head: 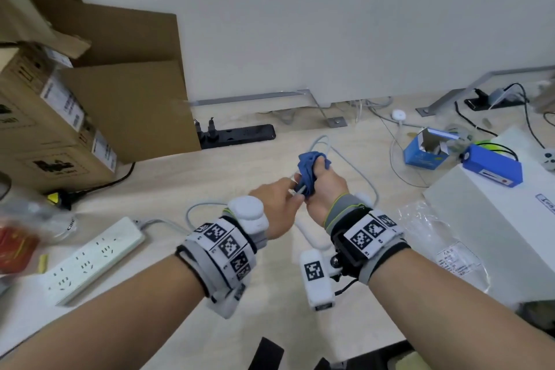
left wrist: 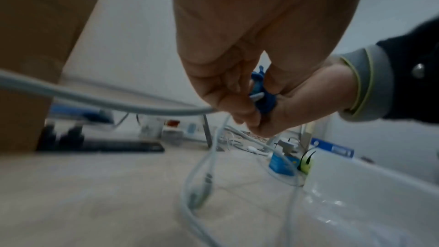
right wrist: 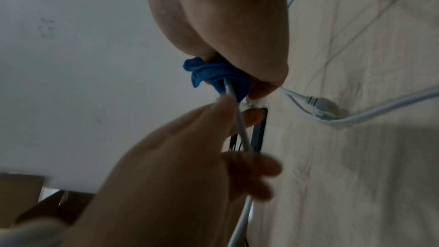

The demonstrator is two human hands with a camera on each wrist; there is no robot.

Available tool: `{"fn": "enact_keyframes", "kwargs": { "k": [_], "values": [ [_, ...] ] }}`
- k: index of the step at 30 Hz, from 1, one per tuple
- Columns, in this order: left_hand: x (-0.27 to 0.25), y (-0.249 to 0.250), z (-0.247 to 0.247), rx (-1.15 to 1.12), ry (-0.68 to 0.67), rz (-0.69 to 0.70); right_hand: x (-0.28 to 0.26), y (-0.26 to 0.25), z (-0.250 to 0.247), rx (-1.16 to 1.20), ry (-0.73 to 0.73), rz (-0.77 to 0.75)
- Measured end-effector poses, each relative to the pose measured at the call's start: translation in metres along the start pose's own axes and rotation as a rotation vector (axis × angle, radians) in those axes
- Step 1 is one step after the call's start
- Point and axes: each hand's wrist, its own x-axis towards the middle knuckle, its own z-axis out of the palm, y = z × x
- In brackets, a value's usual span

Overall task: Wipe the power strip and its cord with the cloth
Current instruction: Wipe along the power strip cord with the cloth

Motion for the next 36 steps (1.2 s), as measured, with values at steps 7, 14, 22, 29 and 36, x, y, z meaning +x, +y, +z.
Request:
{"fn": "enact_keyframes", "kwargs": {
  "k": [7,14,22,29,36],
  "values": [
    [-0.013,0.0,-0.005,0.159,0.001,0.08,0.0,0.004,-0.001,-0.109,0.015,0.03],
    [-0.037,-0.032,-0.022,0.304,-0.124,0.229,0.012,-0.018,-0.016,-0.181,0.093,0.065],
    [-0.039,-0.045,-0.037,0.609,-0.414,0.349,0.02,0.002,-0.02,-0.28,0.093,0.097],
    [-0.033,-0.058,-0.01,0.835,-0.622,-0.045,0.022,0.01,-0.026,-0.309,0.083,0.215],
    [-0.042,-0.036,0.006,0.477,-0.542,-0.095,0.029,0.009,-0.039,-0.415,0.104,0.202]
  ]
}}
